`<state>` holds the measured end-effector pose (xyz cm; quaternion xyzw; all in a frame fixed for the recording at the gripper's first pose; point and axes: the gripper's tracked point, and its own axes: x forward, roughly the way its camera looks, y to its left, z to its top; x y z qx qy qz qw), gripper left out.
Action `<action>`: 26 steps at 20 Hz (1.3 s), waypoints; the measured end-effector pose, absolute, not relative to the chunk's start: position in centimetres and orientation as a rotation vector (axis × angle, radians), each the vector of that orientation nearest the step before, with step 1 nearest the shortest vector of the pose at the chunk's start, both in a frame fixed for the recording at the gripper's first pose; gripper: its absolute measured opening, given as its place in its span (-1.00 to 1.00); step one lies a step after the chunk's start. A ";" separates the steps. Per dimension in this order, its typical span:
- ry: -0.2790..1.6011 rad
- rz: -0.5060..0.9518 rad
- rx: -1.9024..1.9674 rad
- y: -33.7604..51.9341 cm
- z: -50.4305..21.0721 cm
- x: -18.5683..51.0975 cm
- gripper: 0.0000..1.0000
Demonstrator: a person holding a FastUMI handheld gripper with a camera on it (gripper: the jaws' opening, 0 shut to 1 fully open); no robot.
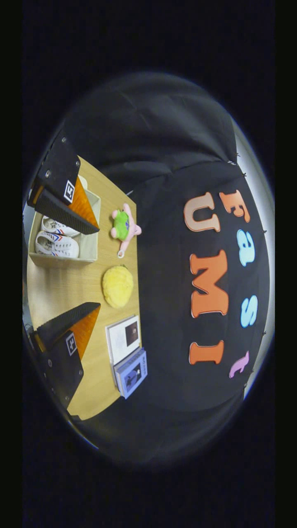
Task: Open the storage box then place both shoes into the box .Put the left shoe in first, then the right shoe, with the right side of both shoes facing outward in a uniform manner.
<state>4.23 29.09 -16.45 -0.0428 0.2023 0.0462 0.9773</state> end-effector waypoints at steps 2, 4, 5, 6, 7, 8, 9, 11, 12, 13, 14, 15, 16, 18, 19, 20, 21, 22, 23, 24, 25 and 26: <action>0.351 0.082 -0.092 27.8 -13.7 4.5 0.96; 0.303 0.077 -0.091 26.7 -11.2 4.8 0.95; 0.285 0.071 -0.088 25.9 -10.3 4.9 0.95; 0.270 0.066 -0.084 25.2 -9.4 4.9 0.95; 0.260 0.061 -0.078 24.6 -8.9 4.8 0.96; 0.253 0.056 -0.075 23.8 -8.4 4.7 0.95; 0.249 0.048 -0.073 23.1 -8.1 4.6 0.95; 0.243 0.037 -0.067 21.8 -7.5 4.5 0.95; 0.240 0.035 -0.066 21.2 -7.3 4.4 0.95; 0.234 0.030 -0.066 20.6 -7.0 4.2 0.95; 0.228 0.023 -0.064 19.8 -6.7 4.2 0.96; 0.226 0.018 -0.062 19.2 -6.5 4.0 0.96; 0.221 0.014 -0.060 18.6 -6.3 3.9 0.95; 0.207 -0.004 -0.057 17.1 -5.5 3.8 0.96; 0.198 -0.016 -0.055 16.3 -5.1 3.7 0.96; 0.190 -0.026 -0.056 15.5 -4.7 3.6 0.96; 0.182 -0.038 -0.059 14.8 -4.4 3.5 0.95; 0.174 -0.049 -0.060 14.0 -3.9 3.4 0.95; 0.167 -0.054 -0.060 13.4 -3.5 3.3 0.95; 0.161 -0.059 -0.058 12.9 -3.1 3.2 0.95; 0.152 -0.067 -0.059 12.2 -2.7 3.1 0.95; 0.143 -0.077 -0.063 11.4 -2.3 3.1 0.95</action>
